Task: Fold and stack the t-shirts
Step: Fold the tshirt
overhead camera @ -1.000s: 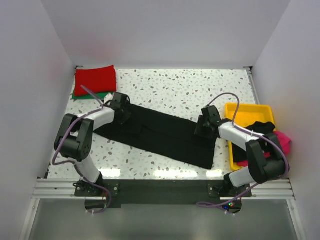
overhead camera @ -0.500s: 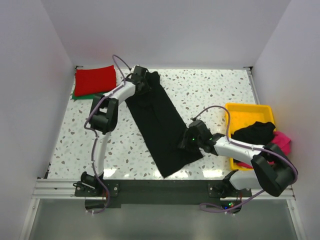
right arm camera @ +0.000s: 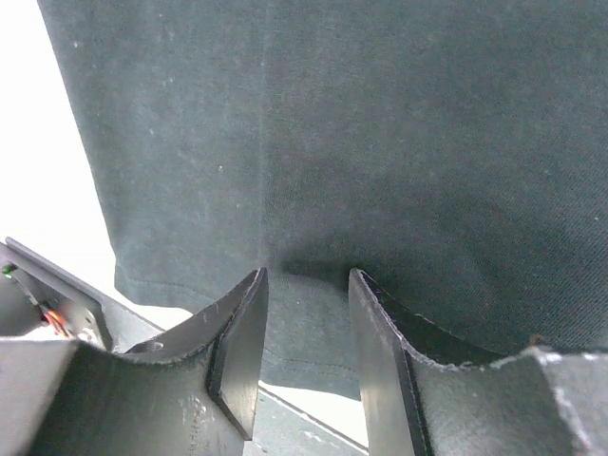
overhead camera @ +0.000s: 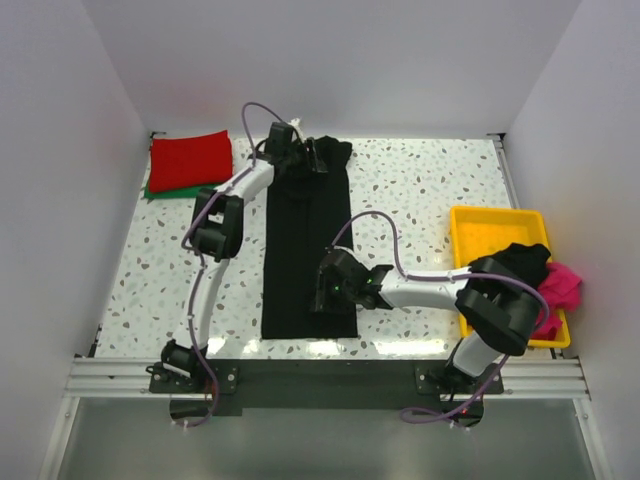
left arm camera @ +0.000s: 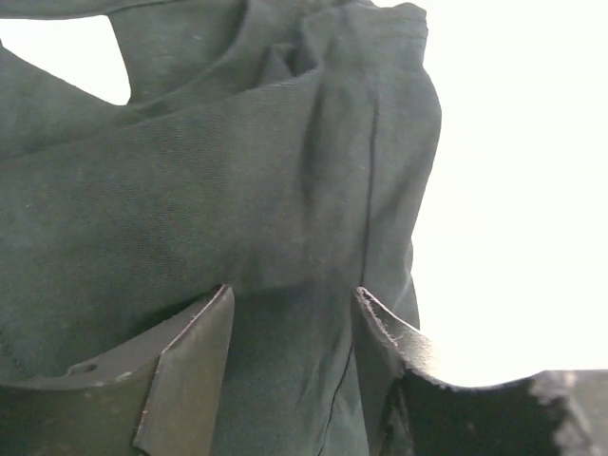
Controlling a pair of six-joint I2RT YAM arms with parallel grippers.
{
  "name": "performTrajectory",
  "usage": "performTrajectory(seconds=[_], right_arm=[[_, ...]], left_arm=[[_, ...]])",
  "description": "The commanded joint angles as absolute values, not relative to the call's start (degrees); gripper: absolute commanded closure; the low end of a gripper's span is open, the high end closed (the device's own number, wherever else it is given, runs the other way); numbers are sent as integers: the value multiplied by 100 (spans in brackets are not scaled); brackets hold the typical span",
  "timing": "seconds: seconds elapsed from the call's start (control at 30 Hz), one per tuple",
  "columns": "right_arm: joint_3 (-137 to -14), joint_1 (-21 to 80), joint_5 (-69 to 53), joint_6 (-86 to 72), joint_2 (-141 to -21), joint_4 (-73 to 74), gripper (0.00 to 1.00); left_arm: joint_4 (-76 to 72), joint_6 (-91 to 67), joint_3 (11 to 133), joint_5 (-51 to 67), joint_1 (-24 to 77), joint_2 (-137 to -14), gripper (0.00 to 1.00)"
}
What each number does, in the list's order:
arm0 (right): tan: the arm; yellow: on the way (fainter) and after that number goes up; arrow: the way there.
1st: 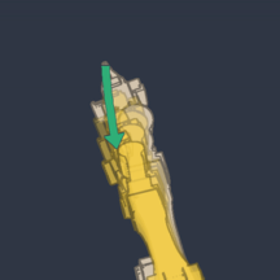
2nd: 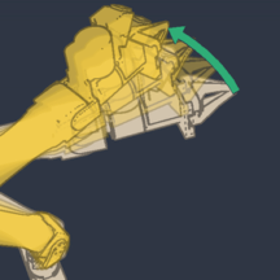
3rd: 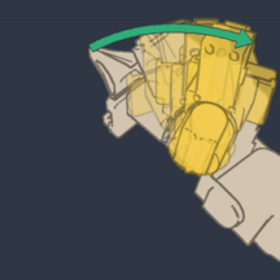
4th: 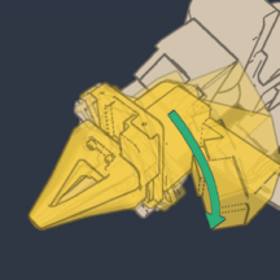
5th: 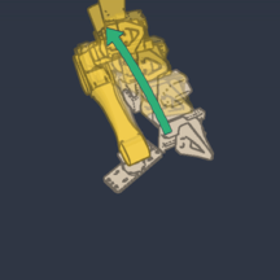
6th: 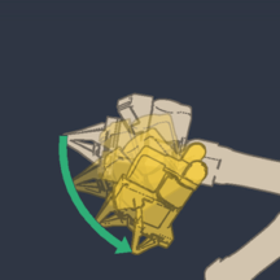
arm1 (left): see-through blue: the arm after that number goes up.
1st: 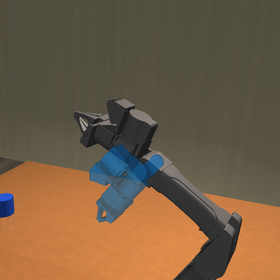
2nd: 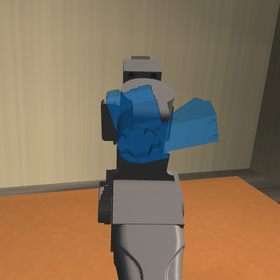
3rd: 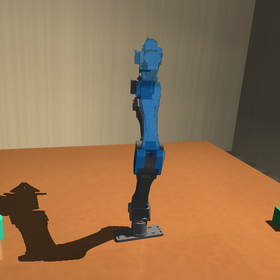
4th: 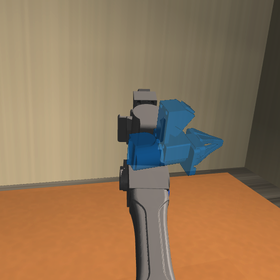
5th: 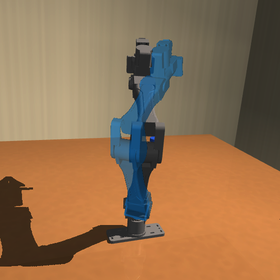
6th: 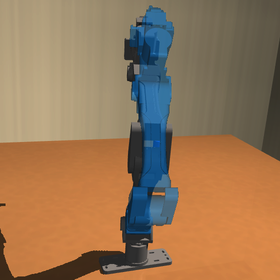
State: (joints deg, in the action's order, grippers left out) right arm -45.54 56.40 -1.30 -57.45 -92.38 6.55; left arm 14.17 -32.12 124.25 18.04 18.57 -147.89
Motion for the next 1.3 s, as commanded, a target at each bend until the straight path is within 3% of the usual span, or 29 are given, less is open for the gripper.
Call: performTrajectory(seconds=[0.0,0.17,0.33,0.4,0.53,0.7,0.83,1.0,1.27], right_arm=[[-4824,5642,-104,-5424,-9282,957,57],[-5237,5634,210,-4835,-8781,1906,56],[-5335,5616,597,-4518,-7869,2942,56],[-5212,5599,607,-4483,-7586,3128,56],[-4923,5581,518,-4456,-7146,3567,58],[-4720,5432,598,-4316,-6829,3674,60],[-4711,5370,642,-4201,-6916,3516,61],[-4711,5221,528,-4061,-7373,3226,71],[-4553,5133,27,-3867,-8191,2804,76]], left_arm=[[1486,-2979,12392,2565,1671,-15004,40],[959,-3207,12506,3067,1494,-14319,29],[1028,-3419,12359,2972,1415,-13293,28],[1134,-3620,11894,2744,1415,-12834,30],[1327,-4297,9313,1551,1555,-10929,48],[1353,-4518,6352,519,1881,-8757,53],[2161,-4167,5188,106,1890,-7262,57],[2794,-3920,4063,290,1916,-6146,64],[2961,-4244,3357,274,2372,-5713,71]])
